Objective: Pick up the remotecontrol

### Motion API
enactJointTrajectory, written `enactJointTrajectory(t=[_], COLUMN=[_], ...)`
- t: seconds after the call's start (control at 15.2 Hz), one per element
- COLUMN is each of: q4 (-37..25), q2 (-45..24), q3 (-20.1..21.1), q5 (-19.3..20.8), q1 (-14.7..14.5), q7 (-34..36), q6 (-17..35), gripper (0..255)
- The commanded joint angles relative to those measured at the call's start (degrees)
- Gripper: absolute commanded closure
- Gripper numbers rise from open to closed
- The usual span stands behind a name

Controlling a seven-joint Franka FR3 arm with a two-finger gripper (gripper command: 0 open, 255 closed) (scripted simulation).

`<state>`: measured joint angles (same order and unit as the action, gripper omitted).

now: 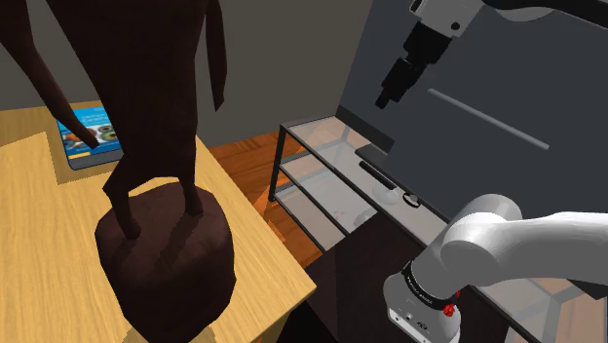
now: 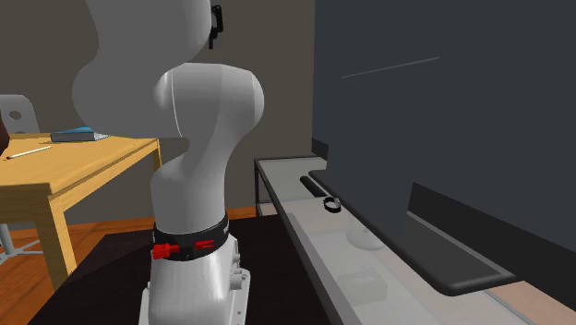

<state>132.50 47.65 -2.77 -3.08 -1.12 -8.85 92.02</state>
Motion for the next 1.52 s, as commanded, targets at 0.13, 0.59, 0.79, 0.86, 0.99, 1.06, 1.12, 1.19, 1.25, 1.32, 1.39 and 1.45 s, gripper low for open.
enactJointTrajectory(t=[0.13,0.59,0.79,0.86,0.99,1.06,1.12,1.19,1.25,1.32,1.39,1.45], q4=[3.5,14.0,17.5,18.5,20.3,21.1,21.8,22.5,23.0,23.4,23.8,24.0], q2=[0.5,0.0,-1.7,-2.4,-4.3,-5.4,-6.6,-7.9,-9.4,-10.9,-12.6,-14.4], q3=[-1.0,-5.3,-7.4,-8.1,-9.7,-10.5,-11.3,-12.1,-13.0,-13.8,-14.7,-15.6], q5=[1.4,6.4,8.7,9.4,10.9,11.7,12.4,13.1,13.8,14.4,15.0,15.6], q1=[0.7,3.6,5.0,5.5,6.5,7.0,7.5,8.0,8.5,8.9,9.3,9.7], q7=[-1.3,-5.8,-7.7,-8.3,-9.5,-10.2,-10.8,-11.4,-12.0,-12.6,-13.2,-13.8], q6=[3.2,15.4,21.2,23.2,27.3,29.5,31.6,33.9,36.1,38.4,40.7,43.0], gripper=[0,0,0,0,0,0,0,0,0,0,0,0])
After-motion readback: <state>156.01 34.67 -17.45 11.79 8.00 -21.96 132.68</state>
